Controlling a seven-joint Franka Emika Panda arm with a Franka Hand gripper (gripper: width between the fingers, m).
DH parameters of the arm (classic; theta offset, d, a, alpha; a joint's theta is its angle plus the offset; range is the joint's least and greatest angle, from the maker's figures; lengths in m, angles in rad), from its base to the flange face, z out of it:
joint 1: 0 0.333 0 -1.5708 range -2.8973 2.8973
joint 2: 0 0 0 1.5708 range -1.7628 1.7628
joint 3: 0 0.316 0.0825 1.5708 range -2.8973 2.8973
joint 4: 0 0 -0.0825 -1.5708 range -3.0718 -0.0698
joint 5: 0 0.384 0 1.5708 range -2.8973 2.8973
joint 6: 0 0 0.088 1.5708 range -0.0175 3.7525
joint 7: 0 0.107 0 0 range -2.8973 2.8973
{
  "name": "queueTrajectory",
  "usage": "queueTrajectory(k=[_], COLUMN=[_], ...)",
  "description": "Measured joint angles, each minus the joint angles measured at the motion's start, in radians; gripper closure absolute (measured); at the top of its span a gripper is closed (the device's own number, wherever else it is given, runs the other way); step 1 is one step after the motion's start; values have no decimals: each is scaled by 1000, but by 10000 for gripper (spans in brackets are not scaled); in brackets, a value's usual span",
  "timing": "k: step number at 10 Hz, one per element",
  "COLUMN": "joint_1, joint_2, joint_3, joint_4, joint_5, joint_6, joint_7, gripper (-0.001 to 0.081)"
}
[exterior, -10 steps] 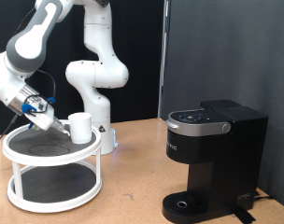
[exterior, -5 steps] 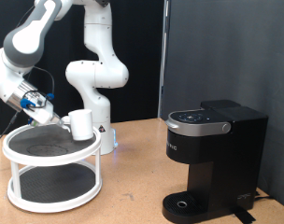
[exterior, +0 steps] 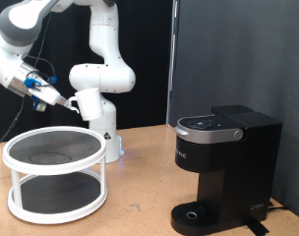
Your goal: Make a cup of coffee with the keurig machine
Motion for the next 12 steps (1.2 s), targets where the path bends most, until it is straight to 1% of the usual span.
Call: queueTrajectory(k=[2,3,4,5,6,7,9,10,11,12], joint_1=[1,4,8,13,19,26,48,63,76,86], joint_2=[4,5,4,1,-7,-18,-41,-47,-47,-46], joint_3=[1,8,26,55,92,134,227,270,307,333], joint_4=[-6,-14,-25,-41,-62,-84,-128,-145,-157,-167], joint_5=[22,52,90,140,192,242,340,378,395,397], joint_6=[1,1,8,38,91,165,349,428,479,506], joint_7=[14,53,102,157,219,275,361,388,405,415], gripper=[805,805,805,805,805,805,805,805,805,805])
